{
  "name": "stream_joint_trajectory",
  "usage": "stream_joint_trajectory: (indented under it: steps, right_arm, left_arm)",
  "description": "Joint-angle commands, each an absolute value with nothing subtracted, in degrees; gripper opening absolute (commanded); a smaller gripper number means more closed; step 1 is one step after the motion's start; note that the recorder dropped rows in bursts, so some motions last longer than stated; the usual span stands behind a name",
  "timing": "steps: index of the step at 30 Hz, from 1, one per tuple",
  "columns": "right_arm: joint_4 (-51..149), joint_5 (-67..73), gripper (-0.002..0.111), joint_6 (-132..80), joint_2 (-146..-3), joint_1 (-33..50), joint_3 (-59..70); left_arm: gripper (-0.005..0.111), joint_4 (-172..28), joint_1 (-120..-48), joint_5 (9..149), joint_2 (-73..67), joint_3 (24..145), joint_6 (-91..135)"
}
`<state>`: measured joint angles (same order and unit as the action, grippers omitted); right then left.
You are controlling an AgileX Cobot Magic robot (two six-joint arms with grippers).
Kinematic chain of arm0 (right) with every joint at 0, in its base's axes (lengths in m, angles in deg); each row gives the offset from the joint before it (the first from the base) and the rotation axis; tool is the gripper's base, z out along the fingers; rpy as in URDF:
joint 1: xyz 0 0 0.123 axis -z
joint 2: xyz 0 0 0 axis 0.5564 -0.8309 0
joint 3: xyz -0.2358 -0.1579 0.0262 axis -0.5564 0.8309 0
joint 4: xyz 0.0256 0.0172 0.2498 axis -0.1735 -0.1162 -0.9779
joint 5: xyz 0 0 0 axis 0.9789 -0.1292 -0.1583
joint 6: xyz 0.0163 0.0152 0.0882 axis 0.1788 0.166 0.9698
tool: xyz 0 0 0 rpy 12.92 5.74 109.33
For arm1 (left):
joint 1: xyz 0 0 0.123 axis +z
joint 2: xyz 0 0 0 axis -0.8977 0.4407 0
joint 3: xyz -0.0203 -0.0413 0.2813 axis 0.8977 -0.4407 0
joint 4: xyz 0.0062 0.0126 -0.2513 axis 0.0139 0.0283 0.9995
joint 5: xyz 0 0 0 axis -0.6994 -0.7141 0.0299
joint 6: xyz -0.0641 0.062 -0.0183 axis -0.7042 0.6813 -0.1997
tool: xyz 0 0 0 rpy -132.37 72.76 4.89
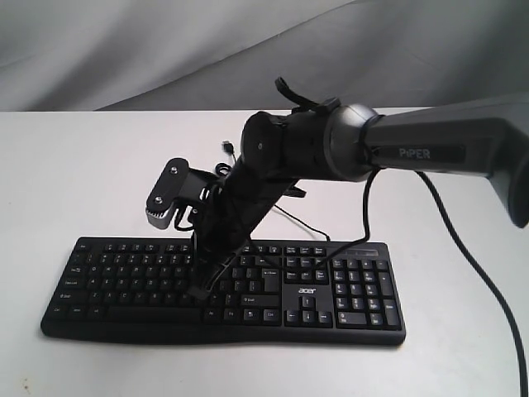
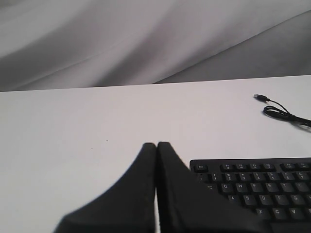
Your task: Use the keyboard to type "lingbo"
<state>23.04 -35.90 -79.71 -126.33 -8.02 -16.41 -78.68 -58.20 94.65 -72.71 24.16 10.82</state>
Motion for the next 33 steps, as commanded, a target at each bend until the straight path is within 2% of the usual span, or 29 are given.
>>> stream_joint_trajectory:
  steps: [1,33]
  right_arm:
    - [23.56,-37.05,0.000,-79.24,-125.80,-7.44,-16.02]
    - [24.77,-36.48,0.000,-79.23,-126.10,-7.16,-15.63]
  left_arm:
    - [0.000,-78.47,-58.14,94.26,-72.92,23.88,10.70]
    - [0.000,-78.47,-58.14,94.26,-72.92,23.88,10.70]
